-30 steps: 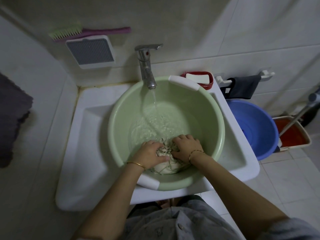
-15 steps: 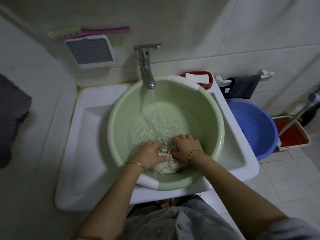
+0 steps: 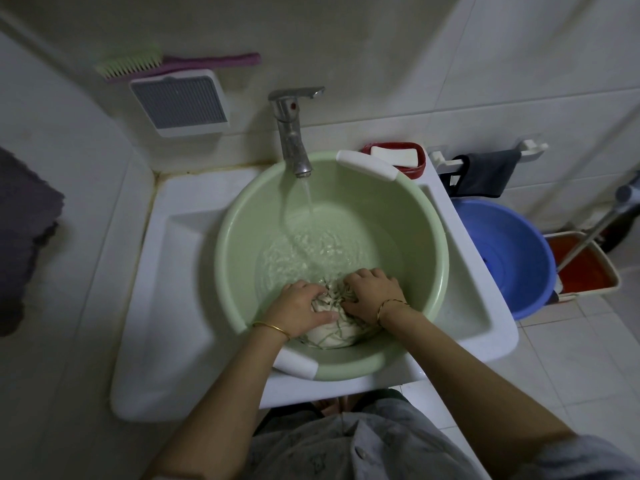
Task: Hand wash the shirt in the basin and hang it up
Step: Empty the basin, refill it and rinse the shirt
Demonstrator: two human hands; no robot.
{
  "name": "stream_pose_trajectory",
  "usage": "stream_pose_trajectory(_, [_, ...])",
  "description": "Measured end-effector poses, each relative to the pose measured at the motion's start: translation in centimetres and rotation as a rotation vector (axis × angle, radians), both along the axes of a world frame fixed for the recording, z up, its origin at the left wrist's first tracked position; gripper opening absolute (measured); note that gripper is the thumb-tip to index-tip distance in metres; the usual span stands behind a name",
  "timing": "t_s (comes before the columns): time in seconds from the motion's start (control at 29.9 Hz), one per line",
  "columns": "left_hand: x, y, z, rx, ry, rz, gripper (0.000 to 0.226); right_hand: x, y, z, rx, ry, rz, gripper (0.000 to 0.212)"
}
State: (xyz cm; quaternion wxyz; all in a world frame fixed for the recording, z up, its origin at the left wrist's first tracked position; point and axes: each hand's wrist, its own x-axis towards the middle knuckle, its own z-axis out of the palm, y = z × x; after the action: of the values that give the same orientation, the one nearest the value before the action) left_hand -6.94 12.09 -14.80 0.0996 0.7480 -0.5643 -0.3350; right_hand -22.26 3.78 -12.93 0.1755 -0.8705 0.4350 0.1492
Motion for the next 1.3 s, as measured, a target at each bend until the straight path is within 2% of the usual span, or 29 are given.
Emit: stream_pose_trajectory(1.3, [-0.18,0.05,0.35,-0.008,-0.007,0.002,0.060,-0.07,0.05,0.10,0.002,-0.012,0.007,0.051])
